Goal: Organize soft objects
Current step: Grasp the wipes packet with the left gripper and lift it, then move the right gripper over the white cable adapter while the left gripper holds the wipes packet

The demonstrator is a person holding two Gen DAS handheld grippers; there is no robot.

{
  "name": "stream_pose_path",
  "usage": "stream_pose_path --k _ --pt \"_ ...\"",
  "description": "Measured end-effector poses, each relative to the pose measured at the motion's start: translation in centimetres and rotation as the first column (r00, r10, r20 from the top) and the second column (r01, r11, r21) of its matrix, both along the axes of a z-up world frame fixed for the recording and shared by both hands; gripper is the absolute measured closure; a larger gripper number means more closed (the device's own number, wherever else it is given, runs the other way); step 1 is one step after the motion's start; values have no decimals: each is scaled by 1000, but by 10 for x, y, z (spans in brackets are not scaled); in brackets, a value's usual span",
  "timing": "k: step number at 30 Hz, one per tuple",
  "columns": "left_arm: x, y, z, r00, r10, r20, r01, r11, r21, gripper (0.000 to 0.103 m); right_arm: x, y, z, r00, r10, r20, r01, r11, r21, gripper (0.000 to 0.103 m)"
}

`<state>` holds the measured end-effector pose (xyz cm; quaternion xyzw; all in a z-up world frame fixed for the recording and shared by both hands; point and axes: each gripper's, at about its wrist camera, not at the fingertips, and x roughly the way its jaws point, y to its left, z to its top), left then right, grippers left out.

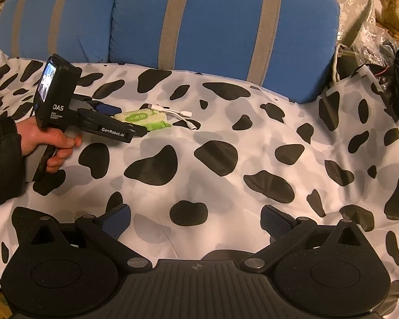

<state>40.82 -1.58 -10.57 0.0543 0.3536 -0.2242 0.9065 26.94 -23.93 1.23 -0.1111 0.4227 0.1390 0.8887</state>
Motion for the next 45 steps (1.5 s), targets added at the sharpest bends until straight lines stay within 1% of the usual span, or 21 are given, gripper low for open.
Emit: stream_pose_path --k 2,4,5,7,10,12,13,14,15,16,21,24,26,27,29,33,37,41,45 --pt "-1 -2 0 1000 -22 -16 23 1000 8 26 0 2 -1 1000 8 -1 -8 1000 -7 0" --pt "-5 -7 2 998 -55 -28 56 997 51 33 -1 4 -1 1000 12 0 -12 1000 -16 0" --pt "-6 -8 3 997 -67 -31 69 995 66 34 -2 5 -1 1000 14 1 -14 1000 -20 0" --pt "-7 -9 5 996 -68 -52 71 995 66 35 -2 5 -1 1000 15 6 -15 1000 -24 0" --pt "-5 -10 4 998 -27 -63 30 998 51 35 -3 5 -1 1000 17 10 -17 999 -28 0" --pt "-1 -10 3 997 16 -72 -15 1000 23 35 -3 4 -2 1000 17 9 -17 999 -31 0" --pt "1 -10 3 996 36 -79 -35 999 13 38 -3 5 -3 1000 15 4 -15 999 -38 0" --pt "3 -10 3 995 55 -84 -55 998 8 44 -2 5 -4 1000 14 0 -14 999 -44 0" --pt "3 -12 3 995 60 -81 -59 998 14 53 -2 5 -5 1000 14 -3 -14 999 -47 0" --pt "2 -13 4 995 55 -81 -53 998 24 54 -2 5 -5 1000 14 -5 -14 999 -48 0" --pt "-10 -18 10 993 38 -110 -29 996 83 55 -2 5 -6 1000 13 -3 -14 999 -47 0" --pt "-22 -20 13 991 48 -124 -34 993 117 56 -1 6 -8 1000 16 -7 -16 999 -49 0" --pt "-29 -20 16 989 73 -131 -54 988 146 56 0 7 -10 1000 15 -11 -16 998 -56 0" --pt "-33 -20 17 986 100 -135 -77 984 161 56 1 8 -11 1000 14 -14 -15 998 -58 0" --pt "-39 -18 18 978 150 -147 -123 976 180 56 1 10 -12 1000 14 -15 -14 998 -60 0" --pt "-52 -11 23 964 216 -157 -179 960 217 56 -1 15 -12 1000 23 -4 -23 998 -65 0" --pt "-68 3 31 947 271 -172 -234 950 208 56 -3 22 -12 999 46 14 -44 996 -73 0" --pt "-90 15 45 942 290 -169 -258 948 187 56 -3 30 -9 998 57 35 -54 996 -70 0" --pt "-116 24 61 942 289 -169 -262 951 165 56 0 41 -7 996 73 56 -69 996 -62 0"
